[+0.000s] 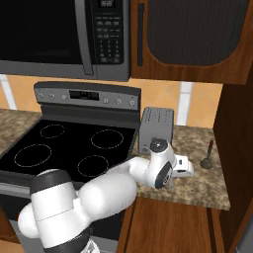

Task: Pick the measuring cup from the drawer and place it on the counter.

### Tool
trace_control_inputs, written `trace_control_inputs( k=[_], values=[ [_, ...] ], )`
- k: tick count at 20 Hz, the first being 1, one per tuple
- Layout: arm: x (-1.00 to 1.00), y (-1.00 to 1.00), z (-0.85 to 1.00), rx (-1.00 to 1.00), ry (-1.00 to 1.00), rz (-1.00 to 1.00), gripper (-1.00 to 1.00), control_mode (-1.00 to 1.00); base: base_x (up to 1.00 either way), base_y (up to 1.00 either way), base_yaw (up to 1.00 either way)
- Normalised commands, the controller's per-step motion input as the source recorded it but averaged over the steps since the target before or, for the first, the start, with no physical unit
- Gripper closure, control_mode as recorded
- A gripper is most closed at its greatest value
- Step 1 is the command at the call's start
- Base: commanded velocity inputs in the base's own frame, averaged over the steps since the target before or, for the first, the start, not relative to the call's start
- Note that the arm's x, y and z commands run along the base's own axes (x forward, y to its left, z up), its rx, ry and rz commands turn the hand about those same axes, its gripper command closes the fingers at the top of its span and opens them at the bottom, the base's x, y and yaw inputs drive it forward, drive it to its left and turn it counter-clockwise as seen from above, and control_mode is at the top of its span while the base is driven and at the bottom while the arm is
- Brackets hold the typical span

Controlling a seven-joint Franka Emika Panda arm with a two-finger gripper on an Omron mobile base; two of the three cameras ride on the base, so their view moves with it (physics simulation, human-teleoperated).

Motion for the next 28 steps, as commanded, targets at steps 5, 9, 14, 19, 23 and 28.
trace_control_inputs(
  k=[5, 9, 14, 19, 23, 28],
  values=[
    [0.11, 0.0, -0.14, 0.0, 0.01, 0.01, 1.0, -1.0, 0.0, 0.0, 0.0],
    [0.0, 0.0, -0.23, 0.0, 0.01, 0.0, 1.0, -1.0, 0.0, 0.0, 0.0],
    [0.0, 0.0, -0.15, 0.0, -0.01, 0.0, 1.0, -1.0, 0.0, 0.0, 0.0],
    [0.0, 0.0, -0.12, 0.0, 0.0, 0.0, 1.0, -1.0, 0.0, 0.0, 0.0],
    [0.0, 0.0, -0.11, 0.0, 0.0, 0.0, 1.0, -1.0, 0.0, 0.0, 0.0],
    [0.0, 0.0, -0.05, 0.0, -0.01, 0.0, -1.0, -1.0, 0.0, 0.0, 0.0]
  ],
)
